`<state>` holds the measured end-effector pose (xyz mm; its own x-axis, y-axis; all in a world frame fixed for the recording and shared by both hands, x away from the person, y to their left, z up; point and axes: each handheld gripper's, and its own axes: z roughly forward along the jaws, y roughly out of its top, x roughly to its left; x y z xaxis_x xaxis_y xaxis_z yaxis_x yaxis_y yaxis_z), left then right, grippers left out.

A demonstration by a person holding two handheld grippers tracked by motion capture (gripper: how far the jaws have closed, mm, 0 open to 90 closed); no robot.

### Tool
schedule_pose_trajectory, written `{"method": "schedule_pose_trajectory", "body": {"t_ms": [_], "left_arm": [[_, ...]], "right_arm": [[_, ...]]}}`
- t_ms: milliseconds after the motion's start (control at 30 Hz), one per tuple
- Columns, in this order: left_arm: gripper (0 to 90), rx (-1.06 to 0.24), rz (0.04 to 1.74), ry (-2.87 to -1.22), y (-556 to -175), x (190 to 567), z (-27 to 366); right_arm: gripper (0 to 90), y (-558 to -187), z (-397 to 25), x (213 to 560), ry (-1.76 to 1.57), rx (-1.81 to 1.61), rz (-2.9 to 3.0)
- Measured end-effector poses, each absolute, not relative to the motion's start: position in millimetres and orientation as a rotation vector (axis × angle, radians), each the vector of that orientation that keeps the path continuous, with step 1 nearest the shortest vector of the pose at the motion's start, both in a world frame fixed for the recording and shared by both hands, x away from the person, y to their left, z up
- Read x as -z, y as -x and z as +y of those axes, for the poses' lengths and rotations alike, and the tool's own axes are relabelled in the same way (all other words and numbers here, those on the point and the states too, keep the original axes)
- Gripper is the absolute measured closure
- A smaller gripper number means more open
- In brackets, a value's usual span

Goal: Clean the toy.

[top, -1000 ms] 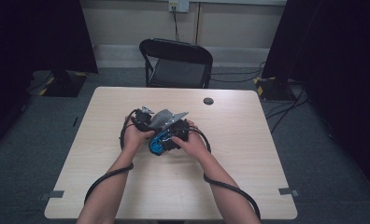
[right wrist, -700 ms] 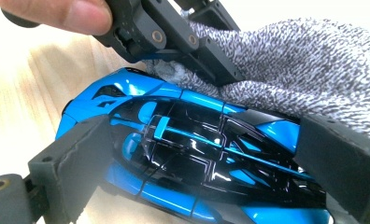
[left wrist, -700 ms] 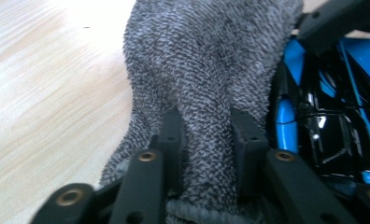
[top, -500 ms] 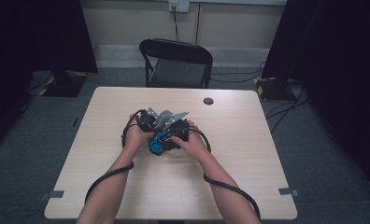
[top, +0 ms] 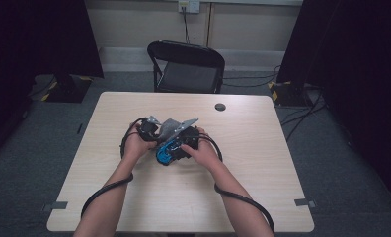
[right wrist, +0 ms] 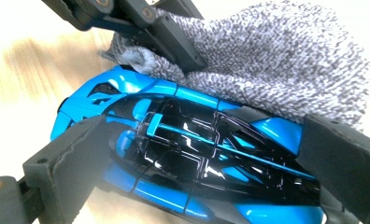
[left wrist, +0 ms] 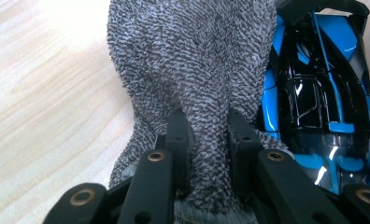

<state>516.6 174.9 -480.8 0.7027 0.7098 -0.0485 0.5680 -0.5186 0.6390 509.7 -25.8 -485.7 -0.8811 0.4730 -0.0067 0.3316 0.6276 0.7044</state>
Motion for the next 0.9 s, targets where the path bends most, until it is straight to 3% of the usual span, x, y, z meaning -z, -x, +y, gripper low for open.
{"method": "schedule_pose_trajectory", "body": {"t_ms": [300, 533, 900], "left_arm": [[74.4, -0.365, 1.073, -2.166, -527, 473, 171], [74.2, -0.395, 1.08, -2.234, -535, 480, 157], [74.5, -0.363, 0.941, -2.315, -528, 479, 151]], "right_arm": [[2.3, -509, -26, 486, -0.667, -1.092, 2.654], [2.3, -509, -25, 486, -0.669, -1.091, 2.657], [2.3, -509, -25, 485, -0.668, -1.089, 2.659]]}}
